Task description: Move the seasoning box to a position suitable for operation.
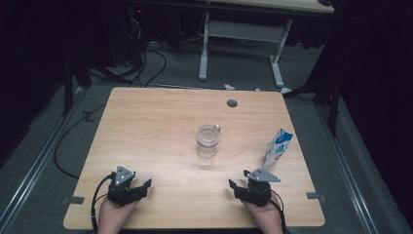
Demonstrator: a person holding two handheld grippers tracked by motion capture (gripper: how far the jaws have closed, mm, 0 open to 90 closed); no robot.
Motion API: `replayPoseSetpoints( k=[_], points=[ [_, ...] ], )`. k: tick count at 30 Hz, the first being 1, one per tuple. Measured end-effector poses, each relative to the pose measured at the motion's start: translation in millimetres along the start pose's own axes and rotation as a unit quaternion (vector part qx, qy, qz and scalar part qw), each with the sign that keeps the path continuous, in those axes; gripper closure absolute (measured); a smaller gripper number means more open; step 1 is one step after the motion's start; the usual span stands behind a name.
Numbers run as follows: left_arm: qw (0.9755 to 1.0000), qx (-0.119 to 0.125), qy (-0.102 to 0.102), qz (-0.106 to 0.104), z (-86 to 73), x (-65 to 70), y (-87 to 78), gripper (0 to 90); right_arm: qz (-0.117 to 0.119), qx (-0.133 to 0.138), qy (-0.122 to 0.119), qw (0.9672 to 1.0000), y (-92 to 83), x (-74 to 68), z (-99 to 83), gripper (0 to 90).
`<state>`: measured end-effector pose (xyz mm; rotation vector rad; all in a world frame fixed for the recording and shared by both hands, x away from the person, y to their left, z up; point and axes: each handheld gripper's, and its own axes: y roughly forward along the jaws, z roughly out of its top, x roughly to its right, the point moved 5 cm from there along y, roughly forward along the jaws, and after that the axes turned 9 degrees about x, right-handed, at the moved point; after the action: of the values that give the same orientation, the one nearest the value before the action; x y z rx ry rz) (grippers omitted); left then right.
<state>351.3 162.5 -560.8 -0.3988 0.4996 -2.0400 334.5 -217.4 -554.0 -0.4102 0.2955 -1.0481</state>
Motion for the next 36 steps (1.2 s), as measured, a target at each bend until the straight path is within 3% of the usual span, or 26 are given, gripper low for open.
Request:
replayPoseSetpoints(
  k=[3,7,10,12,13,14,17,18,21,25,28,30,31,33,36],
  points=[
    [0.9999,0.006,0.009,-0.001,4.1,3.6,1.0,31.7,-0.002,-0.007,-0.009,0.9999,2.0,-2.4,-2.8,32.1],
    [0.9998,0.011,0.016,-0.004,6.2,8.6,-2.5,33.1,0.006,-0.006,0.001,1.0000,3.5,-2.9,-2.5,32.4],
    [0.9996,0.010,0.026,0.007,6.0,4.7,-9.8,34.4,0.018,0.001,0.006,0.9998,8.6,-3.7,2.0,36.4],
    [0.9995,0.009,0.030,0.002,4.9,3.5,-12.0,34.4,0.020,0.004,0.005,0.9998,10.0,-4.4,3.1,37.9],
    [0.9993,0.011,0.035,0.009,3.4,1.2,-15.2,34.4,0.019,0.008,-0.003,0.9998,12.5,-4.4,4.9,39.6],
    [0.9997,0.015,0.019,0.000,1.5,-2.1,-18.7,38.3,0.024,0.015,0.004,0.9996,16.0,-6.2,10.5,43.9],
    [0.9997,0.018,0.013,-0.014,0.6,-3.3,-20.6,40.8,0.032,0.022,0.012,0.9992,18.8,-8.2,18.0,45.3],
    [0.9996,0.014,0.015,-0.018,-0.2,-1.9,-20.7,42.6,0.034,0.023,0.012,0.9991,21.8,-11.0,28.0,47.1],
    [0.9995,0.007,0.026,-0.017,-3.7,-0.5,-19.4,44.2,0.033,0.025,0.005,0.9991,24.2,-12.7,36.0,50.9],
    [0.9990,0.015,0.005,-0.043,-6.8,0.1,-17.7,44.2,0.036,0.023,0.003,0.9991,33.1,-12.8,55.9,54.7],
    [0.9986,0.030,-0.003,-0.043,-5.2,-2.6,-20.5,44.9,0.029,0.033,-0.011,0.9990,37.5,-13.5,74.4,59.5],
    [0.9987,0.032,-0.002,-0.040,-5.1,-3.9,-21.5,45.3,0.034,0.039,-0.006,0.9986,41.0,-12.0,86.8,61.9],
    [0.9987,0.033,-0.002,-0.039,-5.5,-4.8,-21.8,45.2,0.026,0.046,-0.010,0.9986,44.6,-9.8,98.2,62.9],
    [0.9987,0.033,-0.006,-0.038,-6.6,-6.4,-21.9,45.2,0.024,0.048,-0.009,0.9985,46.0,-8.9,102.1,63.0],
    [0.9987,0.031,-0.012,-0.038,-7.9,-9.4,-22.7,44.8,0.016,0.066,-0.003,0.9977,49.6,-4.1,122.4,65.3]
  ],
)
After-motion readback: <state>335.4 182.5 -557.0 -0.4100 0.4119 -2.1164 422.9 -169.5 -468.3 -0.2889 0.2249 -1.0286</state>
